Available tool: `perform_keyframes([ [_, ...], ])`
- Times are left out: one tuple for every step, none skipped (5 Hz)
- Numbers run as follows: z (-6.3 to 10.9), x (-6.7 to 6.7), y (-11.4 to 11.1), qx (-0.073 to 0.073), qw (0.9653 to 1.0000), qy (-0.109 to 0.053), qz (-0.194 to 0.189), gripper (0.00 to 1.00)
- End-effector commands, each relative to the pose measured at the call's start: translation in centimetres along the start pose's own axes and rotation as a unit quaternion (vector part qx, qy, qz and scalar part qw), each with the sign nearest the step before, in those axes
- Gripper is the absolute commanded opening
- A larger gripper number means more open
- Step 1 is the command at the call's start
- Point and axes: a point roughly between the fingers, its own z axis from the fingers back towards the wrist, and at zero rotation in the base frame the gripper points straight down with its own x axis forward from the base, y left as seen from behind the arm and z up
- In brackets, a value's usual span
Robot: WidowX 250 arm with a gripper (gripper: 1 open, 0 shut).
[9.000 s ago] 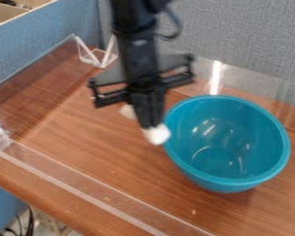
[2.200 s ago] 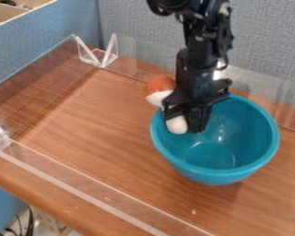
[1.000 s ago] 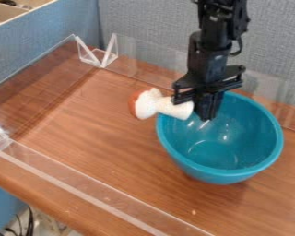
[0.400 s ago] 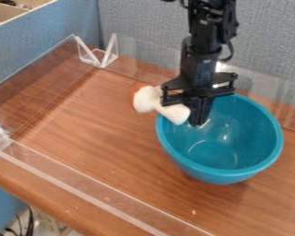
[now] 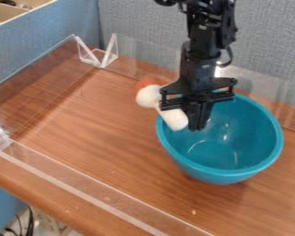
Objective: Put the mushroom in the blue bowl
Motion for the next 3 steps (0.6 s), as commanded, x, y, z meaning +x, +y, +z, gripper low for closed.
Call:
perform_keyframes([
  [1.8,0.6,-1.3,-0.03,0.9993,-0.023,-0.004,0.0],
  [1.0,0.8,-2.1,-0.028,0.9994,-0.021,-0.007,0.0],
  [0.2,1.1,-2.8,-0.024,0.9995,-0.018,-0.011,0.0],
])
